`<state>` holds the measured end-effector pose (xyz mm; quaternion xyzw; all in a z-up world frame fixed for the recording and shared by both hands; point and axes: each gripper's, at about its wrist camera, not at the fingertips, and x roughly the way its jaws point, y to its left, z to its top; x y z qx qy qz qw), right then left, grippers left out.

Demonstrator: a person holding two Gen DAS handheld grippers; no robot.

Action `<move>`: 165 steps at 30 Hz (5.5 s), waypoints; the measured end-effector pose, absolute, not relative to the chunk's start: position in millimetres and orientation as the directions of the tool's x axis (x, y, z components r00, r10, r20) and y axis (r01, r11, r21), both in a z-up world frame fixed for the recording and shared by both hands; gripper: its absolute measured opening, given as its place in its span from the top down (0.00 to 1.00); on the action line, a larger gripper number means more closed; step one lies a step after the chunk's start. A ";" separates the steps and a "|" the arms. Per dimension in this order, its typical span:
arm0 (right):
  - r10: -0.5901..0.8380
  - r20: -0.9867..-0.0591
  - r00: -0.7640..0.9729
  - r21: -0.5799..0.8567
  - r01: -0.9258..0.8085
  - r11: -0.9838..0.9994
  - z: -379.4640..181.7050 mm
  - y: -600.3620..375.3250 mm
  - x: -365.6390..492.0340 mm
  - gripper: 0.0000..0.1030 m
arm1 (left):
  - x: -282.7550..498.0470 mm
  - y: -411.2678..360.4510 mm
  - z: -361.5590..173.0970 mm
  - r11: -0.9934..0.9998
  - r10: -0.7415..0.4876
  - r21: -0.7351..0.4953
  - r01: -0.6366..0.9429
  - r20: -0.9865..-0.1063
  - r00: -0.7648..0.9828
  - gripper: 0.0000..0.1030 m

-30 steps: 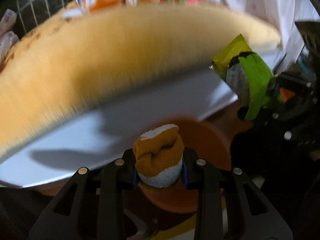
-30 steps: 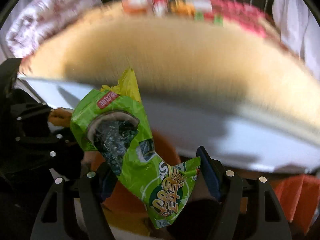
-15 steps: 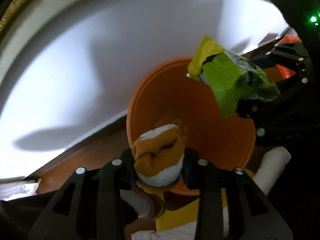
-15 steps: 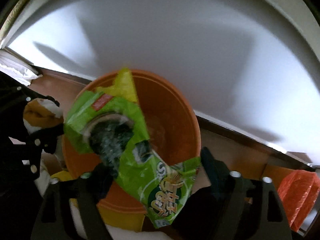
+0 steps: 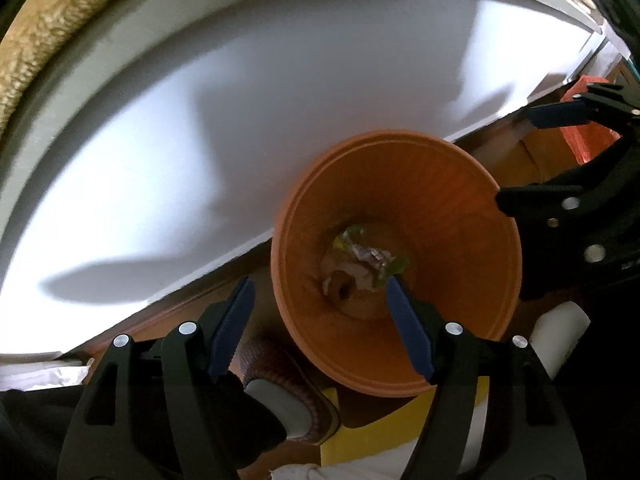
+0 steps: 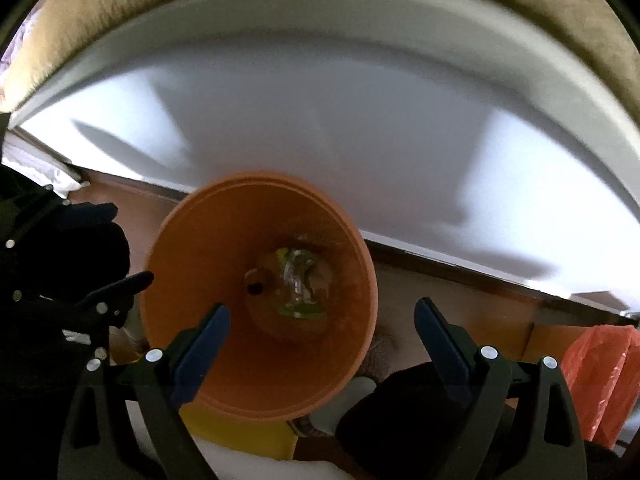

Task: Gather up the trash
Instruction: 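Move both tools back over the bed toward the remaining trash, then grasp the orange-white barcode bag with the left tool while the right tool grasps the red-white wrapper, then carry both items to the orange bucket and open both tools to drop them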

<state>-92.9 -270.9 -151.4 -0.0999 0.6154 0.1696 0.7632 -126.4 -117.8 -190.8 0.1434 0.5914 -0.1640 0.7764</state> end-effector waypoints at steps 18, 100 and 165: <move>0.257 -0.832 0.492 0.060 -0.381 0.923 -6.5 -307.0 -97.7 0.09 | -124.3 -79.0 -51.9 0.938 -0.166 0.041 0.345 -0.819 0.549 0.23; 0.561 -0.496 0.663 0.201 -0.541 0.816 70.1 -233.1 3.8 0.77 | -82.9 -22.4 37.6 0.951 -0.311 -0.151 0.272 -0.460 0.832 0.77; 0.425 -0.886 0.186 0.364 -0.288 0.886 -112.2 -290.6 -127.3 0.37 | -139.6 -74.9 -105.0 0.874 -0.396 -0.274 0.401 -0.879 0.264 0.46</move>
